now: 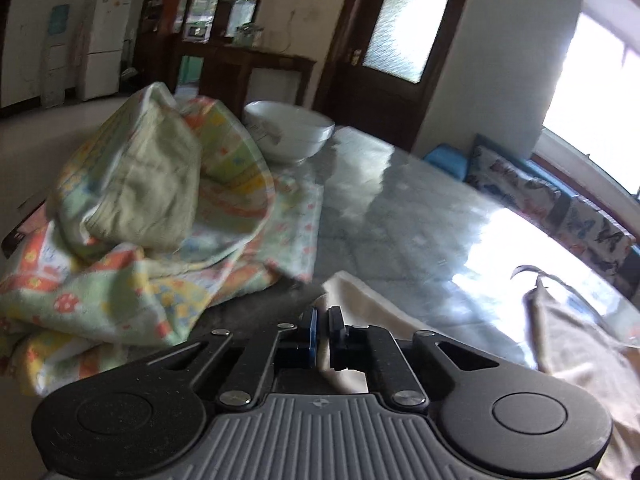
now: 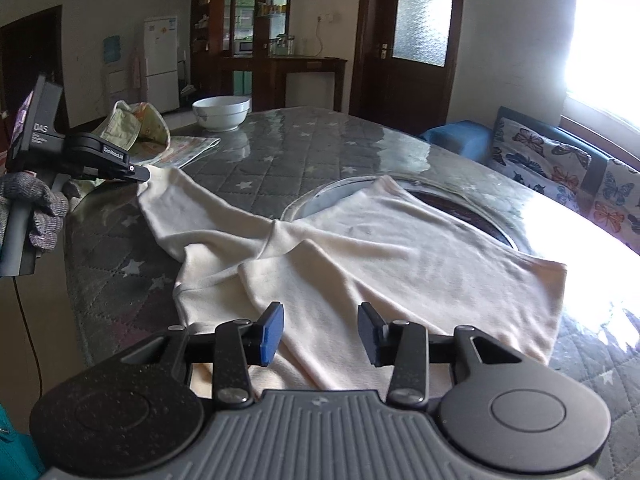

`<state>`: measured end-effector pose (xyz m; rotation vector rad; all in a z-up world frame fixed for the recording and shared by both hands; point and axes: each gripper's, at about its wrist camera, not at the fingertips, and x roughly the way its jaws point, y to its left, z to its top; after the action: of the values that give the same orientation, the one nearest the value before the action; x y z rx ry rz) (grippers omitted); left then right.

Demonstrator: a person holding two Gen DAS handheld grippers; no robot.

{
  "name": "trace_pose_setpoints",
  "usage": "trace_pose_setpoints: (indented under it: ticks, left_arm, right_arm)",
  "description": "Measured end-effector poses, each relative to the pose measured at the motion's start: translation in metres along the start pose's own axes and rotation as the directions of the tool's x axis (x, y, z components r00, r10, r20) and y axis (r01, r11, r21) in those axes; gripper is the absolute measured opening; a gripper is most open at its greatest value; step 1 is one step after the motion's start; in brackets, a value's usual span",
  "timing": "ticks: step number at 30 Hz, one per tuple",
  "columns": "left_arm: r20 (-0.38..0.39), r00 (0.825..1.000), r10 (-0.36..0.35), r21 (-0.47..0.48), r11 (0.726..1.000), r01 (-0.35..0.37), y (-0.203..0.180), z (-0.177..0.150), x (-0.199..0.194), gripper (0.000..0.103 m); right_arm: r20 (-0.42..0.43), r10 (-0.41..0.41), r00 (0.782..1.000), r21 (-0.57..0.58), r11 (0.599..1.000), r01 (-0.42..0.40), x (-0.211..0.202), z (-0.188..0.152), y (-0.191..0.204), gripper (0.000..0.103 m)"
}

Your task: Fold clothes

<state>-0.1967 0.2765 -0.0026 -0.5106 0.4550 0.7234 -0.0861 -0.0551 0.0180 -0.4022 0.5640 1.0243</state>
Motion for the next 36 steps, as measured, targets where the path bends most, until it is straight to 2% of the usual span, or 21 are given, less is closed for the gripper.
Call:
trace_pose_setpoints:
  ticks: [3, 6, 11, 18, 24, 27, 32, 36]
  left_arm:
    - [0.014, 0.997, -0.078, 0.008, 0.997, 0.078, -0.017, 0.008, -0.007, 0.006]
    - [0.033, 0.986, -0.165, 0.041, 0.986, 0.164, -0.04, 0.012, -0.019, 0.005]
    - [0.026, 0.949, -0.313, 0.117, 0.944, 0.308, -0.088, 0.011, -0.034, 0.005]
    - [-0.015, 0.915, -0.404, 0.198, 0.895, 0.399, -0.134, -0.011, -0.043, 0.006]
    - [-0.054, 0.921, -0.386, 0.206, 0.898, 0.389, -0.128, -0.027, -0.042, 0.006]
    - [-0.031, 0.939, -0.344, 0.257, 0.905, 0.34, -0.124, -0.035, -0.047, 0.006]
    - [-0.038, 0.959, -0.28, 0.207, 0.937, 0.281, -0.094, -0.037, -0.042, 0.006]
    - [-0.038, 0.954, -0.298, 0.218, 0.929, 0.299, -0.092, -0.04, -0.046, 0.006]
  right_arm:
    - [0.013, -0.014, 1.0, 0.021, 1.0, 0.014, -0.006, 0.001, -0.006, 0.041]
    - [0.03, -0.036, 0.999, 0.043, 0.998, 0.035, -0.014, 0.0, -0.012, 0.041]
    - [0.051, -0.072, 0.996, 0.079, 0.995, 0.068, -0.026, -0.002, -0.025, 0.043]
    - [0.058, -0.111, 0.992, 0.129, 0.986, 0.103, -0.041, -0.012, -0.039, 0.043]
    - [0.05, -0.125, 0.991, 0.149, 0.982, 0.116, -0.044, -0.018, -0.046, 0.043]
    - [0.051, -0.117, 0.992, 0.154, 0.982, 0.108, -0.042, -0.018, -0.045, 0.044]
    - [0.056, -0.098, 0.994, 0.144, 0.986, 0.089, -0.038, -0.016, -0.041, 0.044]
    - [0.059, -0.091, 0.994, 0.144, 0.986, 0.081, -0.035, -0.015, -0.037, 0.045]
